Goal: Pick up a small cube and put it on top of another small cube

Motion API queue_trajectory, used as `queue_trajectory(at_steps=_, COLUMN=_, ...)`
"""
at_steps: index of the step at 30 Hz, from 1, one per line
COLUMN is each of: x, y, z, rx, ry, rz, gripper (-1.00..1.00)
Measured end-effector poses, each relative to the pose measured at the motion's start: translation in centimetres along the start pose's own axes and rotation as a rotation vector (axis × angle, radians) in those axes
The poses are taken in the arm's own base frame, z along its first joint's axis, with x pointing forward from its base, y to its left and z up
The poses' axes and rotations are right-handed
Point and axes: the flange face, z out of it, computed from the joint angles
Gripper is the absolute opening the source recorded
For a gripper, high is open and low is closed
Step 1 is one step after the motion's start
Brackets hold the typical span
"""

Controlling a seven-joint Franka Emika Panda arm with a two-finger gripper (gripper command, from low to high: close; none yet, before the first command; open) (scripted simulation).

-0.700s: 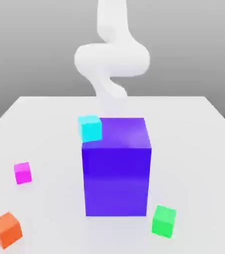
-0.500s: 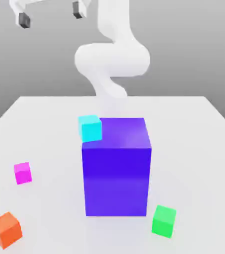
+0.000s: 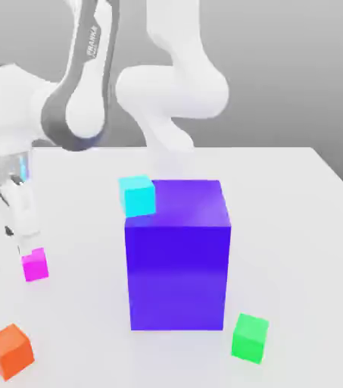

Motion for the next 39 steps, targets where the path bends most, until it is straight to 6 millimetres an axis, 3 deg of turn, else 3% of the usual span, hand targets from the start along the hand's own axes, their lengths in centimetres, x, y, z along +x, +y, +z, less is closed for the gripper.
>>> queue_trajectory(at_steps=1, x=1.3, y=1.6, z=0.8, rx=-0.021, ry=0.012, rz=0.051, gripper=0.00)
queue_trajectory(at_steps=2, x=1.3, y=1.9, z=1.4, rx=-0.031, ry=0.019, rz=0.052, gripper=0.00)
queue_trajectory(at_steps=17, x=0.8, y=2.1, z=7.8, rx=-0.042, ry=0.026, rz=0.034, gripper=0.00)
queue_trajectory(at_steps=18, x=0.7, y=2.2, z=8.2, rx=-0.044, ry=0.023, rz=0.036, gripper=-1.00)
queue_trajectory(at_steps=25, x=0.7, y=2.2, z=8.2, rx=-0.044, ry=0.023, rz=0.035, gripper=-1.00)
queue_trajectory(at_steps=39, x=0.9, y=1.7, z=2.3, rx=-0.038, ry=0.030, rz=0.034, gripper=-1.00)
